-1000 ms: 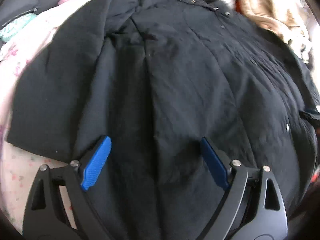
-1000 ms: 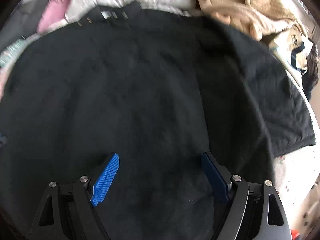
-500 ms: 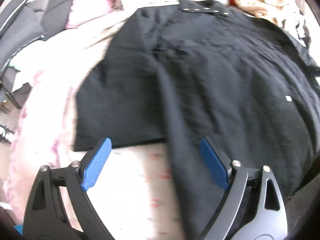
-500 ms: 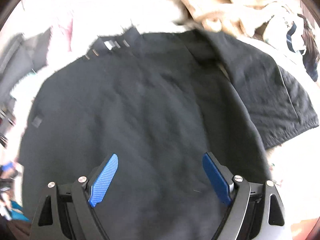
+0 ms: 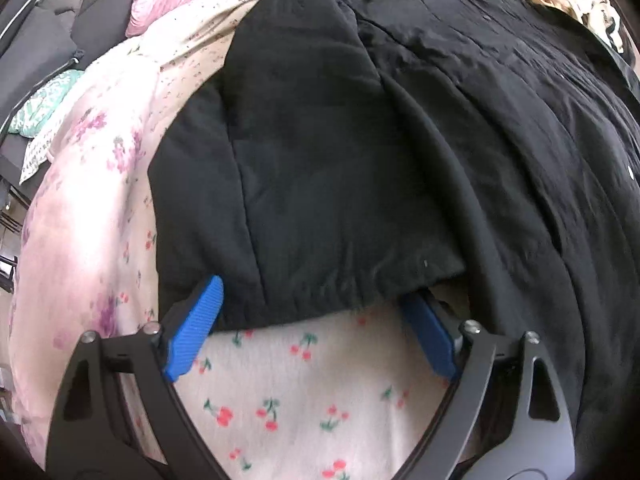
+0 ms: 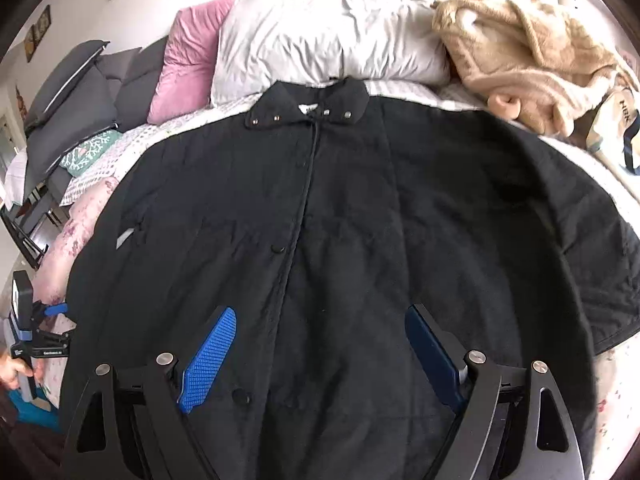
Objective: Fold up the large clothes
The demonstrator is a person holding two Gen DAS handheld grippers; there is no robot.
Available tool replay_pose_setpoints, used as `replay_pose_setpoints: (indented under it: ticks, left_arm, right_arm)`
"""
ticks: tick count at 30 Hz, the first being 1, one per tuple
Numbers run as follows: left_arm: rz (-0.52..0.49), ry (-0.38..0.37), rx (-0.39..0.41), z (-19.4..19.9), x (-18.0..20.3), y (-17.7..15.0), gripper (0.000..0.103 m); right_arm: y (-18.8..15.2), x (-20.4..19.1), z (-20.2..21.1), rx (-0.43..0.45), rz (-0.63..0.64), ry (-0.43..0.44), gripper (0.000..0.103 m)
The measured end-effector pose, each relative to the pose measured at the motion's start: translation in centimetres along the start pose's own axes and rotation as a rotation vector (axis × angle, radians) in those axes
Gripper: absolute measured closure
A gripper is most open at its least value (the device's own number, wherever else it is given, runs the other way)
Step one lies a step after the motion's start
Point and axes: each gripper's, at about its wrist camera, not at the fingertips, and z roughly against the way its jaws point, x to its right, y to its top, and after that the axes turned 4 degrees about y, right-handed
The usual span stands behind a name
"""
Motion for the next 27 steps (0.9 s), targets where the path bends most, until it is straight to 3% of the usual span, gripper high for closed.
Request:
replay_pose_setpoints:
  ticks: [1, 3, 4, 6, 11, 16, 21, 27]
  left_arm:
    - [-0.002, 0.0, 0.008, 0.1, 0.1, 0.4, 0.043]
    - [0.011, 0.04, 0.004, 0.4, -0.2, 1.4, 0.073]
    - [0.044, 0.023, 0.009, 0.9, -0.8, 2.0, 0.083]
    - [0.133, -0.026, 0.069, 3.0, -2.6, 3.3, 0.087]
    - [0.321, -0.063, 0.225, 8.7, -8.1, 6.5, 0.093]
    - [0.43, 0.017, 0.322, 12.2, -14.0, 9.6, 0.094]
    - [0.514, 0.109, 0.322, 12.2, -19.5, 11.8, 0.094]
    - [0.612, 0.219, 0.248, 8.4, -24.5, 11.5, 0.094]
  right_arm:
    - [0.2, 0.0, -0.4, -0.005, -0.005, 0.003, 0.015]
    - [0.3, -0.3, -0.9, -0.012, -0.008, 0.001, 0.015]
    - [0.4, -0.4, -1.2, -0.014, -0.008, -0.002, 0.015]
    - [0.6, -0.6, -1.5, -0.018, -0.015, -0.008, 0.015]
    - [1.2, -0.7, -2.3, -0.029, -0.036, -0.016, 0.015]
    - [1.6, -0.9, -3.4, -0.048, -0.048, -0.025, 0.015]
    - [1.8, -1.2, -4.1, -0.063, -0.043, -0.035, 0.015]
    - [2.2, -1.1, -5.6, -0.081, -0.041, -0.056, 0.015]
